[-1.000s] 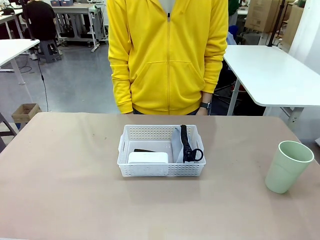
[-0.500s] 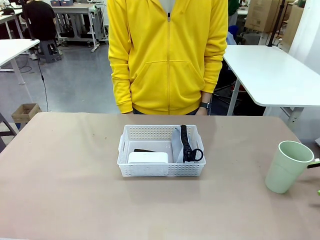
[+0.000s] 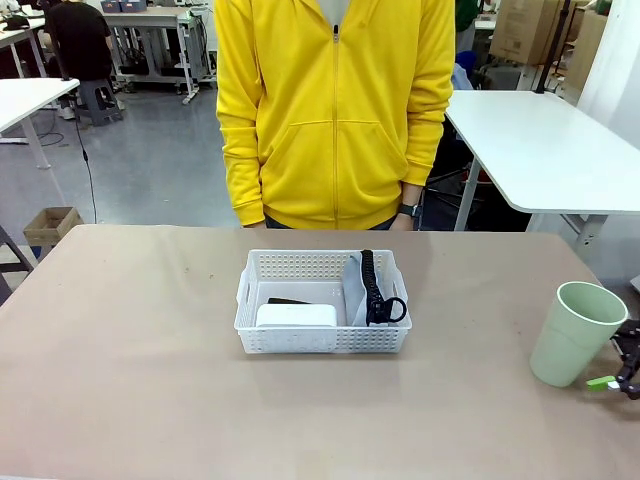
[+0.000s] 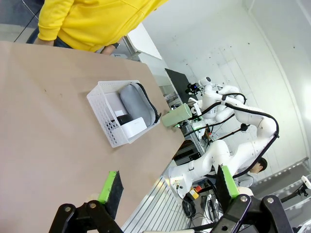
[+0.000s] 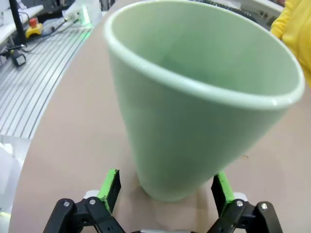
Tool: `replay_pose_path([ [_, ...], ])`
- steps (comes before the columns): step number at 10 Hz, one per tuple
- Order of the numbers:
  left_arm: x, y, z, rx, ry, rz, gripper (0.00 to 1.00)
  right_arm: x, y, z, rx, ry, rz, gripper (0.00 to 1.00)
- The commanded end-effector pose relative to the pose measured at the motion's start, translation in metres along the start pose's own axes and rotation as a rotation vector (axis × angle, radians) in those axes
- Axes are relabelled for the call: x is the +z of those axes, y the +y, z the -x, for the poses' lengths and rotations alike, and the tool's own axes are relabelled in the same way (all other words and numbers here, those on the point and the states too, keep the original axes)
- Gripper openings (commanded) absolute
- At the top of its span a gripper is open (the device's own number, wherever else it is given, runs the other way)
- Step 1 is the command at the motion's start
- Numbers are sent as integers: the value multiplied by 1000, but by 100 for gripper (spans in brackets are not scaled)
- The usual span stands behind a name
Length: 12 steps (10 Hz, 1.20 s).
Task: Efficiently arrange items inside the basket to fit them all.
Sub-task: Pick up the Reusable plastic cup and place it inside the Organizing basket.
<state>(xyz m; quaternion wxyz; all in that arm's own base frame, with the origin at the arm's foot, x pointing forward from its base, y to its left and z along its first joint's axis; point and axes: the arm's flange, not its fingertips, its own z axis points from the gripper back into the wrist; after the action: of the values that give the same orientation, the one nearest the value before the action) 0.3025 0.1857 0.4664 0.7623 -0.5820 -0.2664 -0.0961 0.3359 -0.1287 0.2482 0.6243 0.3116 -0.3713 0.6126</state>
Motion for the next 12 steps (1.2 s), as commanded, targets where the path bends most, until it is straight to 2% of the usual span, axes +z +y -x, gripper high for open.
replay_pose_path([
  [1,-1,-4,-1,0,-13,16,100,-65,69,15,20,-21,10,100],
  [4,-1,-4,-1,0,-13,16,100,-74,67,13,14,-75,-5,100],
  [9,-1,-4,-1,0,-13,16,100,-71,67,9,-79,-266,-4,100],
  [12,-1,-4,-1,0,-13,16,100,-69,67,5,-99,-339,-22,100],
])
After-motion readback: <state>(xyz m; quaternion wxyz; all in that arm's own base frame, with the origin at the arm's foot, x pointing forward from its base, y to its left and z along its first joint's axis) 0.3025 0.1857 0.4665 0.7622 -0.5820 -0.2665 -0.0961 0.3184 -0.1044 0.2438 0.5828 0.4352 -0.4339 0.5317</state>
